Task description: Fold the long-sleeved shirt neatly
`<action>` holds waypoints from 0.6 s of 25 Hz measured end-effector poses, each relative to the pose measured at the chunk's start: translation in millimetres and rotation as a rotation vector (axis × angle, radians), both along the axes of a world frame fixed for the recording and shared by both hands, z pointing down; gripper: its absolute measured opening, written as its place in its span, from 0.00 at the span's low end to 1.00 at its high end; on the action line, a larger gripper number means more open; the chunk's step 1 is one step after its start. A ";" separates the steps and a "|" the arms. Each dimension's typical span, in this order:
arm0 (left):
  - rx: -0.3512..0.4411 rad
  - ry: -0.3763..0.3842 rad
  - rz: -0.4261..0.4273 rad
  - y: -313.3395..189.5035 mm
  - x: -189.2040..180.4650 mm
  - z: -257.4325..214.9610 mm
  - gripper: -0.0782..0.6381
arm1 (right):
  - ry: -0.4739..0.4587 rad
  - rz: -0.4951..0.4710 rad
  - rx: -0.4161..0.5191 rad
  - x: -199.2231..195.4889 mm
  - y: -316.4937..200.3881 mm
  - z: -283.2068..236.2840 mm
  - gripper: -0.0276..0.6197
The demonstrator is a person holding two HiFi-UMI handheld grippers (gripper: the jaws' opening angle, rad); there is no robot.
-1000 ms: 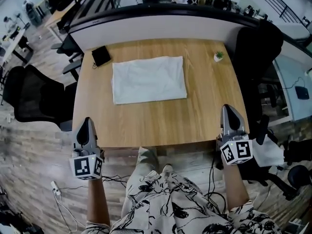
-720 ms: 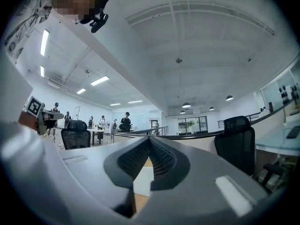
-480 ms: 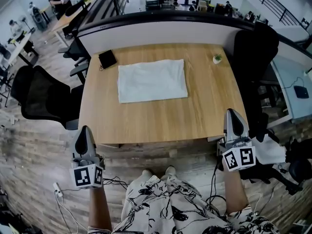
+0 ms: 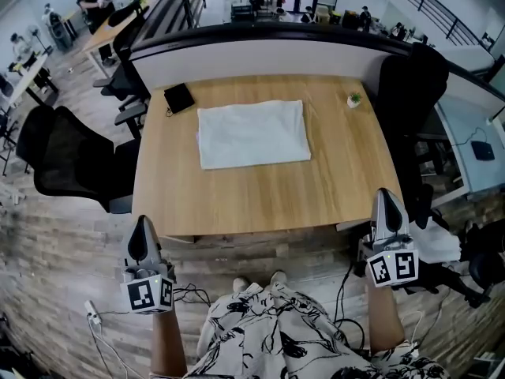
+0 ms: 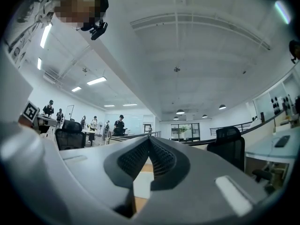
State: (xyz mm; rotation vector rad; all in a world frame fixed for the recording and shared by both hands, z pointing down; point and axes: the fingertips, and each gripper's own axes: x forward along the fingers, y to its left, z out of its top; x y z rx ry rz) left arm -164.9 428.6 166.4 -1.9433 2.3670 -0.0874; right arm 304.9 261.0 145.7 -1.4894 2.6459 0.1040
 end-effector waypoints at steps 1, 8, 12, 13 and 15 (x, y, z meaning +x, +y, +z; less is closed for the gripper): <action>-0.006 0.006 -0.004 2.3 -2.0 3.7 0.11 | 0.005 0.001 -0.001 -1.5 2.1 0.5 0.06; -0.025 0.029 -0.024 9.0 -10.4 18.2 0.11 | 0.006 0.030 -0.011 -4.5 5.7 8.1 0.06; -0.035 0.011 -0.012 5.8 -12.5 18.9 0.11 | -0.001 0.032 -0.017 -7.3 4.1 11.1 0.06; -0.035 0.013 -0.014 6.0 -13.3 19.0 0.11 | 0.001 0.030 -0.020 -8.3 3.9 12.0 0.06; -0.037 0.013 -0.019 7.2 -14.7 19.0 0.11 | 0.002 0.027 -0.025 -10.5 4.4 13.0 0.06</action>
